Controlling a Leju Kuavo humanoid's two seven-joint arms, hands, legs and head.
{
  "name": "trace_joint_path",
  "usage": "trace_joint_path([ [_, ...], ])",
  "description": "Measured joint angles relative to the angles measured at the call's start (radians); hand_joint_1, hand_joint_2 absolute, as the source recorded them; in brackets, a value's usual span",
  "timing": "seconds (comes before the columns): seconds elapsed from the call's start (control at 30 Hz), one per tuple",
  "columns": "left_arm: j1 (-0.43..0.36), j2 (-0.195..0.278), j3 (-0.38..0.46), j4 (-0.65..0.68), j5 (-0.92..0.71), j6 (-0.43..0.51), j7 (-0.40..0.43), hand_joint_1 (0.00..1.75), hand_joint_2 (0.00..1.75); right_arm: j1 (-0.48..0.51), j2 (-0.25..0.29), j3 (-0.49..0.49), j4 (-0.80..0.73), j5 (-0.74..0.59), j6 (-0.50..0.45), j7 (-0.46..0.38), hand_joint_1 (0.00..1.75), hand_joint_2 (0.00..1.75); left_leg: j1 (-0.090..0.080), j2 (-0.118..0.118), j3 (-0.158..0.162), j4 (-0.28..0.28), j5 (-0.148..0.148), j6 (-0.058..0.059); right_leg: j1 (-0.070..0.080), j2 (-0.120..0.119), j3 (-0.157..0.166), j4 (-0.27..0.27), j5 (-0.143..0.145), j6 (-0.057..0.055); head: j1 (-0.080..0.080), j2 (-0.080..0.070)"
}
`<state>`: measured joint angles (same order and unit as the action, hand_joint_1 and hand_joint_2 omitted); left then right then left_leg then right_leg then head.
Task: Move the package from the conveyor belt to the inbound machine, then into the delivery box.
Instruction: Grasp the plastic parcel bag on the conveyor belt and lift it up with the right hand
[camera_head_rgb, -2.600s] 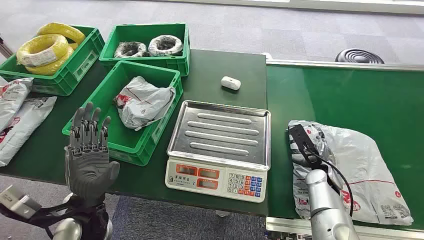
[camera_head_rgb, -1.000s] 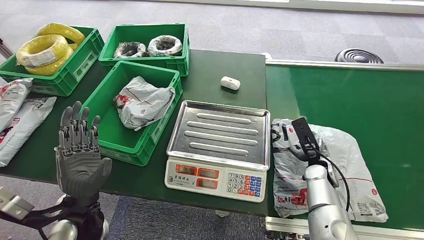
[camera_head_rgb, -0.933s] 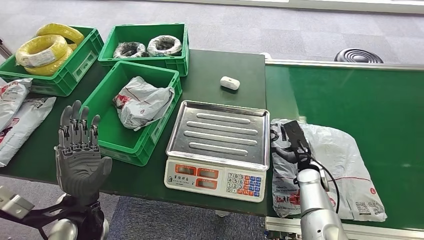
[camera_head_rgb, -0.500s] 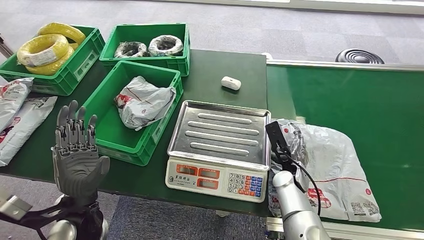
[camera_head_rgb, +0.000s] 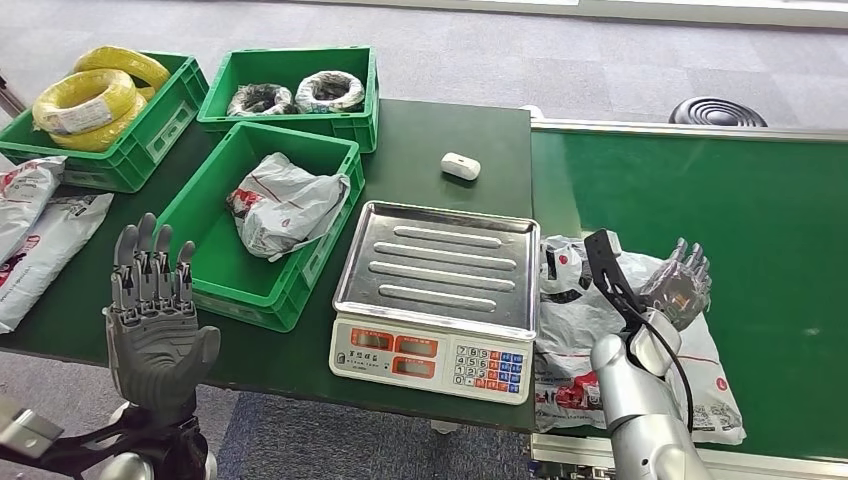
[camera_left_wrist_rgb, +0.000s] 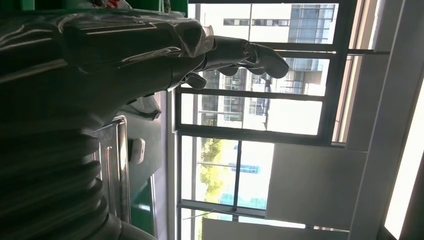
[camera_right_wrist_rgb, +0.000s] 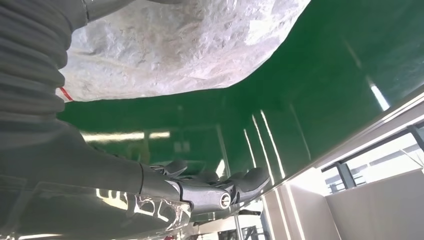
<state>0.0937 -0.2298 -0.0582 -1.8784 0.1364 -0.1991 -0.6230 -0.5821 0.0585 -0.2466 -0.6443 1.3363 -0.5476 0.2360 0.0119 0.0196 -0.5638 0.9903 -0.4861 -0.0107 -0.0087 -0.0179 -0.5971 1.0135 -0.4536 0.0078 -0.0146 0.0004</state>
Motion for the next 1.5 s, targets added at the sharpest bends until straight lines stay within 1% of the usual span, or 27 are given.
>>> trace_joint_path([
  [0.1, 0.001, 0.002, -0.001, 0.000, 0.002, -0.001, -0.002, 0.00, 1.75, -0.005, -0.014, -0.001, 0.006, 0.074, 0.033, 0.070, 0.00, 1.75, 0.000, -0.001, 0.000, 0.000, 0.000, 0.000, 0.000, 0.000, 0.000, 0.000, 0.000, 0.000, 0.000, 0.000],
  [0.13, 0.001, 0.003, -0.001, 0.000, 0.003, -0.002, -0.004, 0.00, 1.75, -0.012, -0.024, -0.002, 0.016, 0.106, 0.061, 0.092, 0.00, 1.75, 0.000, -0.001, 0.000, 0.000, 0.000, 0.000, 0.000, 0.000, 0.000, 0.000, 0.000, 0.000, 0.000, 0.000],
  [0.2, 0.001, 0.007, -0.001, 0.001, 0.007, -0.007, -0.010, 0.00, 1.75, -0.035, -0.052, -0.009, 0.048, 0.145, 0.154, 0.097, 0.00, 1.75, -0.001, -0.001, -0.001, 0.000, 0.000, 0.000, -0.001, 0.000, 0.000, 0.000, 0.000, 0.000, 0.000, 0.000],
  [0.27, -0.003, 0.013, -0.002, 0.005, 0.009, -0.015, -0.013, 0.00, 1.75, -0.071, -0.085, -0.022, 0.094, 0.151, 0.280, 0.066, 0.00, 1.75, -0.002, -0.001, -0.001, 0.000, 0.000, 0.000, -0.002, 0.000, 0.000, 0.000, 0.000, 0.000, 0.000, 0.000],
  [0.33, -0.014, 0.021, -0.002, 0.014, 0.010, -0.025, -0.014, 0.00, 1.75, -0.109, -0.113, -0.038, 0.139, 0.138, 0.388, 0.014, 0.00, 1.75, -0.002, -0.001, 0.000, 0.000, 0.000, 0.000, -0.002, 0.000, 0.000, 0.000, 0.000, 0.001, 0.000, 0.000],
  [0.43, -0.040, 0.032, -0.002, 0.037, 0.013, -0.037, -0.014, 0.00, 1.75, -0.158, -0.142, -0.055, 0.195, 0.118, 0.514, -0.067, 0.00, 1.75, -0.002, -0.001, 0.000, 0.000, 0.000, 0.000, -0.002, 0.000, 0.000, 0.000, 0.001, 0.001, 0.000, 0.000],
  [0.5, -0.057, 0.041, -0.001, 0.052, 0.014, -0.042, -0.014, 0.00, 1.75, -0.184, -0.157, -0.060, 0.225, 0.116, 0.567, -0.094, 0.00, 1.75, -0.002, -0.001, 0.000, 0.000, 0.000, 0.000, -0.002, 0.000, 0.000, 0.000, 0.001, 0.001, 0.000, 0.000],
  [0.67, -0.078, 0.053, -0.001, 0.076, 0.015, -0.046, -0.014, 0.00, 1.75, -0.216, -0.177, -0.070, 0.269, 0.112, 0.588, -0.104, 0.00, 1.75, -0.001, 0.000, 0.000, 0.000, 0.000, 0.000, -0.001, 0.000, 0.000, 0.000, 0.001, 0.001, 0.000, 0.000],
  [0.73, -0.081, 0.056, -0.001, 0.081, 0.015, -0.047, -0.015, 0.00, 1.75, -0.222, -0.180, -0.073, 0.279, 0.105, 0.604, -0.122, 0.00, 1.75, -0.001, 0.000, -0.001, 0.000, 0.000, 0.000, -0.001, 0.000, 0.000, 0.000, 0.001, 0.001, 0.000, 0.000],
  [0.83, -0.085, 0.062, -0.001, 0.087, 0.015, -0.047, -0.017, 0.00, 1.75, -0.228, -0.179, -0.078, 0.293, 0.079, 0.658, -0.163, 0.00, 1.75, -0.001, 0.000, -0.001, 0.000, 0.000, 0.001, -0.001, 0.000, 0.000, 0.000, 0.001, 0.001, 0.000, 0.000],
  [0.93, -0.090, 0.070, -0.001, 0.096, 0.015, -0.045, -0.022, 0.00, 1.75, -0.228, -0.177, -0.087, 0.305, 0.051, 0.703, -0.183, 0.00, 1.75, -0.001, -0.001, -0.001, 0.000, 0.000, 0.001, -0.001, 0.000, 0.000, 0.000, 0.001, 0.001, 0.000, 0.000],
  [1.17, -0.091, 0.085, -0.007, 0.113, 0.012, -0.033, -0.032, 0.00, 1.75, -0.240, -0.176, -0.103, 0.324, 0.016, 0.741, -0.201, 0.00, 1.75, -0.001, -0.001, -0.001, 0.000, 0.000, 0.000, -0.001, 0.000, 0.000, 0.000, 0.001, 0.001, 0.000, 0.000],
  [1.2, -0.091, 0.087, -0.009, 0.115, 0.012, -0.031, -0.032, 0.00, 1.75, -0.242, -0.176, -0.105, 0.325, 0.010, 0.746, -0.206, 0.36, 1.75, -0.001, -0.001, -0.001, 0.000, 0.000, 0.000, -0.001, 0.000, 0.000, 0.000, 0.001, 0.001, 0.000, 0.000],
  [1.3, -0.091, 0.092, -0.013, 0.116, 0.012, -0.024, -0.032, 0.00, 1.75, -0.245, -0.175, -0.107, 0.328, -0.005, 0.753, -0.215, 1.66, 1.75, -0.001, -0.001, -0.001, 0.000, 0.000, 0.001, -0.001, 0.000, 0.000, 0.000, 0.001, 0.001, 0.000, 0.000],
  [1.33, -0.091, 0.093, -0.014, 0.116, 0.012, -0.021, -0.031, 0.00, 1.75, -0.246, -0.174, -0.109, 0.329, -0.010, 0.750, -0.219, 1.74, 1.75, -0.001, -0.001, -0.001, 0.000, 0.000, 0.001, -0.001, 0.000, 0.000, 0.000, 0.001, 0.001, 0.000, 0.000],
  [1.5, -0.085, 0.097, -0.016, 0.115, 0.012, -0.009, -0.027, 0.00, 1.75, -0.249, -0.167, -0.114, 0.329, -0.028, 0.721, -0.250, 1.75, 1.75, -0.001, -0.001, -0.001, 0.000, 0.000, 0.001, -0.001, 0.000, 0.000, 0.000, 0.001, 0.001, 0.000, 0.000],
])
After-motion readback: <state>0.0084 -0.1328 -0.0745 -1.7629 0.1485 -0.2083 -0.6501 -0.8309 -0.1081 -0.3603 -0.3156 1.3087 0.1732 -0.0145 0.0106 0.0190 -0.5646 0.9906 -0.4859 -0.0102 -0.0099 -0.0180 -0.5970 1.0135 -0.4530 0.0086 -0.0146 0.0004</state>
